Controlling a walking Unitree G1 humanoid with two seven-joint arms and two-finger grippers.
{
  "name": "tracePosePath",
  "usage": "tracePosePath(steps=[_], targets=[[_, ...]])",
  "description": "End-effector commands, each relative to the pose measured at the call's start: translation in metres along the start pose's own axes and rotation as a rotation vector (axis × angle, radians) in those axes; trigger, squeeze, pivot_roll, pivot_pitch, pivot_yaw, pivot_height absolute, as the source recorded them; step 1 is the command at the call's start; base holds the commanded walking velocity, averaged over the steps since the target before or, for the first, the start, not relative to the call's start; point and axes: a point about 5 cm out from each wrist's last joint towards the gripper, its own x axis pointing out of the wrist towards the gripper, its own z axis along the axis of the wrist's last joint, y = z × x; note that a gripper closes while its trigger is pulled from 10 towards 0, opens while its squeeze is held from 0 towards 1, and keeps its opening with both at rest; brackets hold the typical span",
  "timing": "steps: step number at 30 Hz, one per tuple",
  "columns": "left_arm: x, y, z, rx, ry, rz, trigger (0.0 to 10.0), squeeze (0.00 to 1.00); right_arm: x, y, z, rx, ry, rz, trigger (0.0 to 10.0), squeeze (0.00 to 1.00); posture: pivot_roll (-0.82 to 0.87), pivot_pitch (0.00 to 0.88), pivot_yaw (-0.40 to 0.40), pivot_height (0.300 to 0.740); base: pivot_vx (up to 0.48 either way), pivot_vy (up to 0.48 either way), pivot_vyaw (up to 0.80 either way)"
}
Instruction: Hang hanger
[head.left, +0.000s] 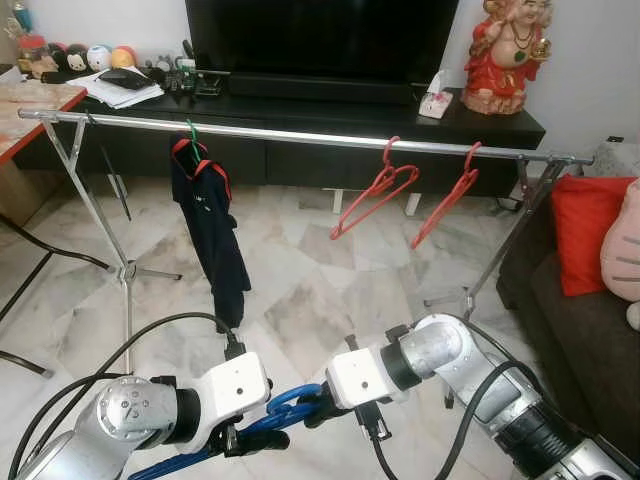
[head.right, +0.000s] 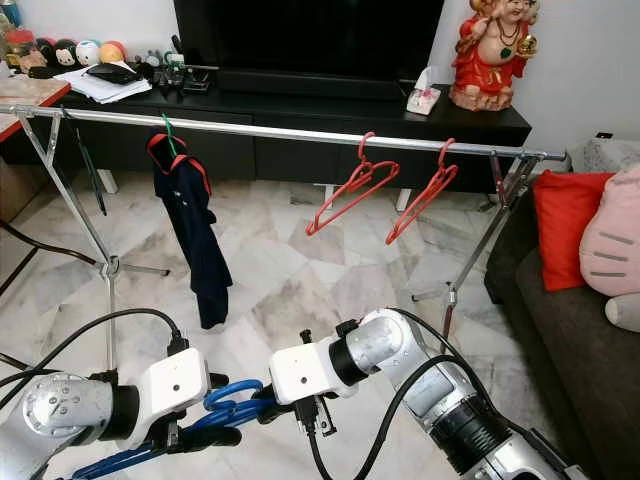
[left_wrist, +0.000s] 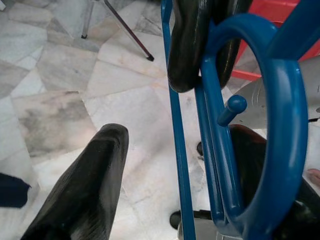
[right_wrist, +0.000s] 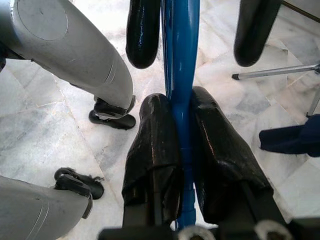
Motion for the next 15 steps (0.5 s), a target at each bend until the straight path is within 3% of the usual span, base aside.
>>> tracePosePath(steps=[1, 14, 15], targets=[[-0.0083, 0.0087, 0.0237, 0.101, -0.08, 0.055, 10.0, 1.0, 0.0091, 0.0084, -0.0016, 0.0, 0.002, 0.075, 10.0, 0.0, -0.04, 0.0, -0.086, 0.74, 0.0, 0.0, 0.0], [-0.0079, 0.015, 0.0246, 0.176, -0.044, 0.09, 10.0, 1.0, 0.0077, 0.0128, -0.0018, -0.001, 0.003, 0.114, 10.0, 0.0, -0.04, 0.0, -0.089, 0.74, 0.0, 0.0, 0.0], [-0.0086, 0.0162, 0.0266, 0.192, -0.044, 0.096, 10.0, 0.0, 0.0077, 0.0128, -0.0021, -0.003, 0.007, 0.116, 10.0, 0.0, -0.04, 0.0, -0.089, 0.74, 0.0, 0.0, 0.0]])
